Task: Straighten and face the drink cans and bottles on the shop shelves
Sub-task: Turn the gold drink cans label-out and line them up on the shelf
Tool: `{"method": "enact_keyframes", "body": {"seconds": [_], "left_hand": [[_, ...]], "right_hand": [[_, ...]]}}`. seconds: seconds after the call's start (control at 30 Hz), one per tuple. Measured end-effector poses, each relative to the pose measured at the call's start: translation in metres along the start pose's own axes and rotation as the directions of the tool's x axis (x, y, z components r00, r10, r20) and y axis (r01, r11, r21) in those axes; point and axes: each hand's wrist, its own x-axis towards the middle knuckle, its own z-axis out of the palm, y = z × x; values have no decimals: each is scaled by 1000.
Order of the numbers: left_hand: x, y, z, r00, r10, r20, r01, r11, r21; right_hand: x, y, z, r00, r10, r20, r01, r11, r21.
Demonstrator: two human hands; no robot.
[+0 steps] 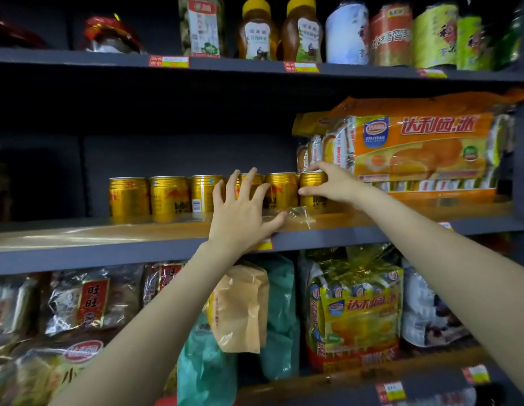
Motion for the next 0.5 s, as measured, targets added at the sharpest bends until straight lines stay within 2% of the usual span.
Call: {"method": "enact_keyframes", "body": {"seconds": [0.1,0.2,0.23,0.3,0.37,0.43,0.5], "left_hand": [[2,1,-3,1000,-10,27,10,1000,3],[3,1,-5,1000,-21,15,21,1000,-7],[2,1,-5,1000,-21,-1,21,1000,0],[0,2,-6,1000,-18,-4,18,1000,-1],[-2,4,-10,1000,-28,-11,28,999,-45],[-5,10,-19,993,-60,-98,38,976,-213],[-10,23,-34,980,-120,-159,35,890,-454]], "right_hand": [[-3,3,-7,999,9,-46,-5,995,97],[-9,9,-19,986,-54,-159,82,981,178],[-12,11,-24,975,-57,-213,114,957,266],[-19,10,-32,965,15,-262,132,835,534],[-24,8,-38,966,106,-234,107,662,741],[-28,2,-42,977,149,-152,49,536,843],[-34,-6,-41,988,140,-68,-4,460,888]]}}
